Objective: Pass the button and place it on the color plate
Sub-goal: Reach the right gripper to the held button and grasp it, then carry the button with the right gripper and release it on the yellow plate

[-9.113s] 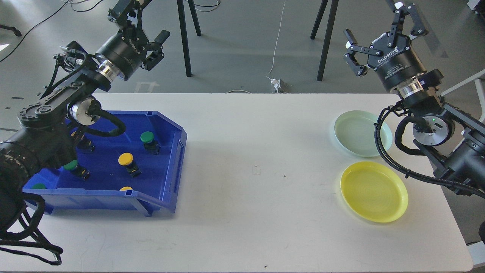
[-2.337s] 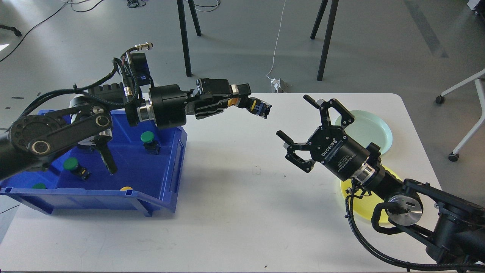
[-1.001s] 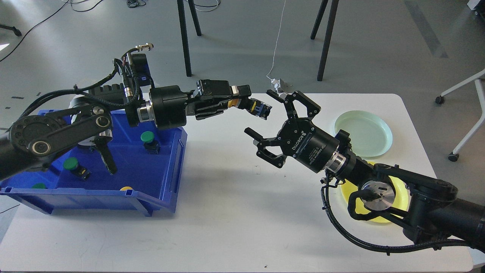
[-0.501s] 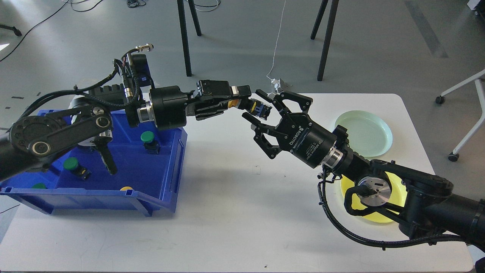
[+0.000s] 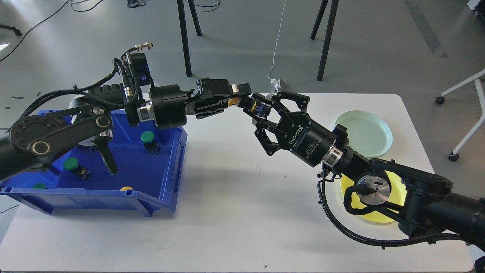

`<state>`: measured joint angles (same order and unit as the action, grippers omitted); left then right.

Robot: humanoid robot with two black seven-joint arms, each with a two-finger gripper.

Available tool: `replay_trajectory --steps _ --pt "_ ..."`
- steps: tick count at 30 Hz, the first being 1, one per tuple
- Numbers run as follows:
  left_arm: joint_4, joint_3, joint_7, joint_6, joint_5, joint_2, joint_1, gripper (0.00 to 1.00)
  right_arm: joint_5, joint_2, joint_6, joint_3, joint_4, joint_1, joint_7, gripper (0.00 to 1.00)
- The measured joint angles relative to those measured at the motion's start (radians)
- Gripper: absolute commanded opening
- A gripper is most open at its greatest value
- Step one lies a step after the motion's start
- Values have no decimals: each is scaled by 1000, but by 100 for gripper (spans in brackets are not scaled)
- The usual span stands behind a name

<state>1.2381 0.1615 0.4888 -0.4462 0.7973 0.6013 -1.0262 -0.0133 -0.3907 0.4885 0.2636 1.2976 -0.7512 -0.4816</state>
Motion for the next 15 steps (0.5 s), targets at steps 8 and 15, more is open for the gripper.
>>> replay_trajectory --steps 8,15 --pt "-3 6 -1 3 -13 -8 2 78 -1 -9 0 6 5 2 0 1" --pt "-4 9 -1 4 -16 -9 3 82 -7 -62 0 32 17 18 -2 1"
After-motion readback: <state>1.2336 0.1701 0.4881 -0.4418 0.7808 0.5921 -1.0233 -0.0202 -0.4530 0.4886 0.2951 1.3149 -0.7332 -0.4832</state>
